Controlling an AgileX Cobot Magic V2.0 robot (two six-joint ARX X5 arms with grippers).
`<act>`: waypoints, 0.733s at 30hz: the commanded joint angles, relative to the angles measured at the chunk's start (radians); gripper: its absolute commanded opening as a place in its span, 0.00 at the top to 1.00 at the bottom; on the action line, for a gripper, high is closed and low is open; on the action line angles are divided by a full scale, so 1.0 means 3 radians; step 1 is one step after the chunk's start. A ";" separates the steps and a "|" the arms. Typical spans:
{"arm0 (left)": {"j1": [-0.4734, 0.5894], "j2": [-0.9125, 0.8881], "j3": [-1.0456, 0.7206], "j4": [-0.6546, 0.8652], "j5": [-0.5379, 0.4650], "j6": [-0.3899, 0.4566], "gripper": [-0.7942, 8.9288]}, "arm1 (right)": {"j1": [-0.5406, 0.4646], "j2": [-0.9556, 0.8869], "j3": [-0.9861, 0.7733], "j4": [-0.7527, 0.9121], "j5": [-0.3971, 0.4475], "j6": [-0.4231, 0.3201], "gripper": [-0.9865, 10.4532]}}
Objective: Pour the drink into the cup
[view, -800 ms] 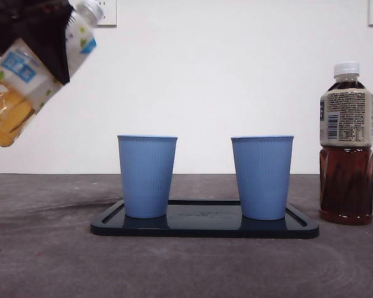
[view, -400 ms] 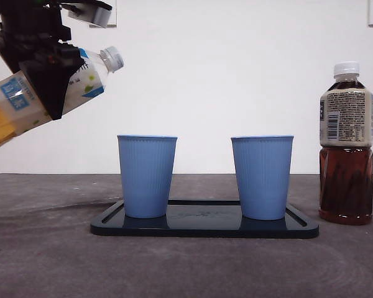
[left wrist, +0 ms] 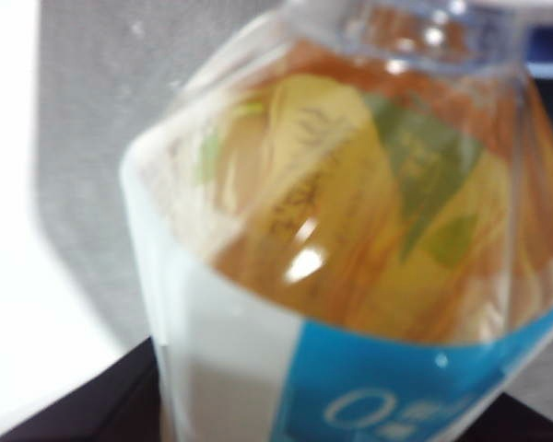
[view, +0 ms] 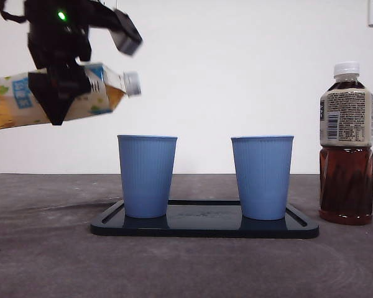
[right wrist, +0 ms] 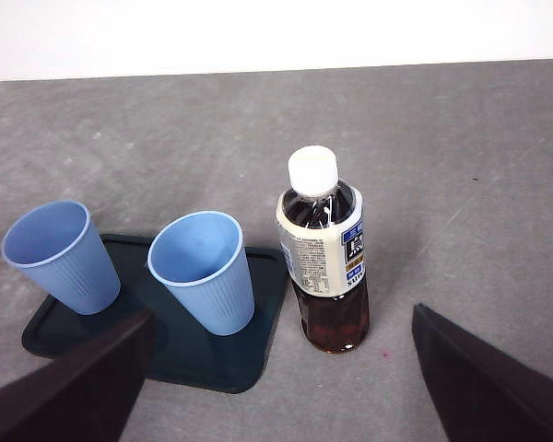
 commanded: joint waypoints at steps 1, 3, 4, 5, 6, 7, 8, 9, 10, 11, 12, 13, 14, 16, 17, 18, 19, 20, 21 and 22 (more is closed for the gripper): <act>-0.0074 0.0136 0.0108 0.0121 -0.0312 0.0163 0.70 | 0.0017 0.0006 0.0053 0.0011 0.0004 0.0033 0.53; -0.0093 0.0201 0.0108 0.0150 -0.0406 0.0193 0.70 | 0.0017 0.0005 0.0053 -0.0003 0.0004 0.0032 0.53; -0.0094 0.0221 0.0108 0.0153 -0.0446 0.0196 0.70 | 0.0017 0.0005 0.0053 -0.0009 0.0004 0.0033 0.53; -0.0094 0.0245 0.0108 0.0160 -0.0488 0.0201 0.70 | 0.0017 0.0005 0.0053 -0.0015 0.0004 0.0033 0.53; -0.0093 0.0264 0.0108 0.0168 -0.0542 0.0207 0.70 | 0.0017 0.0005 0.0053 -0.0020 0.0004 0.0033 0.53; -0.0093 0.0281 0.0108 0.0186 -0.0576 0.0219 0.70 | 0.0017 0.0005 0.0053 -0.0024 0.0004 0.0033 0.53; -0.0093 0.0292 0.0108 0.0203 -0.0613 0.0228 0.70 | 0.0017 0.0005 0.0053 -0.0025 0.0005 0.0033 0.53; -0.0093 0.0303 0.0108 0.0205 -0.0662 0.0239 0.70 | 0.0017 0.0005 0.0053 -0.0028 0.0005 0.0033 0.53; -0.0093 0.0310 0.0108 0.0205 -0.0703 0.0252 0.70 | 0.0017 0.0005 0.0053 -0.0027 0.0005 0.0033 0.53; -0.0095 0.0317 0.0108 0.0205 -0.0731 0.0253 0.70 | 0.0017 0.0005 0.0053 -0.0027 0.0006 0.0033 0.53; -0.0102 0.0322 0.0108 0.0203 -0.0752 0.0263 0.70 | 0.0017 0.0005 0.0053 -0.0025 0.0006 0.0033 0.53; -0.0111 0.0327 0.0108 0.0205 -0.0760 0.0267 0.70 | 0.0017 0.0005 0.0053 -0.0025 0.0006 0.0033 0.53; -0.0116 0.0327 0.0108 0.0205 -0.0763 0.0267 0.70 | 0.0017 0.0005 0.0052 -0.0025 0.0010 0.0032 0.53; -0.0127 0.0327 0.0108 0.0207 -0.0763 0.0266 0.70 | 0.0017 0.0005 0.0053 -0.0025 0.0028 0.0033 0.53; -0.0131 0.0327 0.0108 0.0210 -0.0763 0.0267 0.70 | 0.0017 0.0005 0.0053 -0.0025 0.0029 0.0032 0.53; -0.0135 0.0327 0.0108 0.0215 -0.0763 0.0267 0.70 | 0.0017 0.0005 0.0052 -0.0024 0.0029 0.0033 0.53; -0.0135 0.0327 0.0108 0.0223 -0.0763 0.0266 0.70 | 0.0017 0.0006 0.0053 -0.0024 0.0029 0.0033 0.53; -0.0135 0.0327 0.0108 0.0229 -0.0763 0.0266 0.70 | 0.0017 0.0005 0.0052 -0.0025 0.0028 0.0033 0.53; -0.0135 0.0327 0.0108 0.0231 -0.0763 0.0267 0.70 | 0.0017 0.0005 0.0053 -0.0025 0.0028 0.0033 0.53; -0.0135 0.0327 0.0108 0.0230 -0.0763 0.0266 0.70 | 0.0017 0.0005 0.0052 -0.0025 0.0028 0.0033 0.53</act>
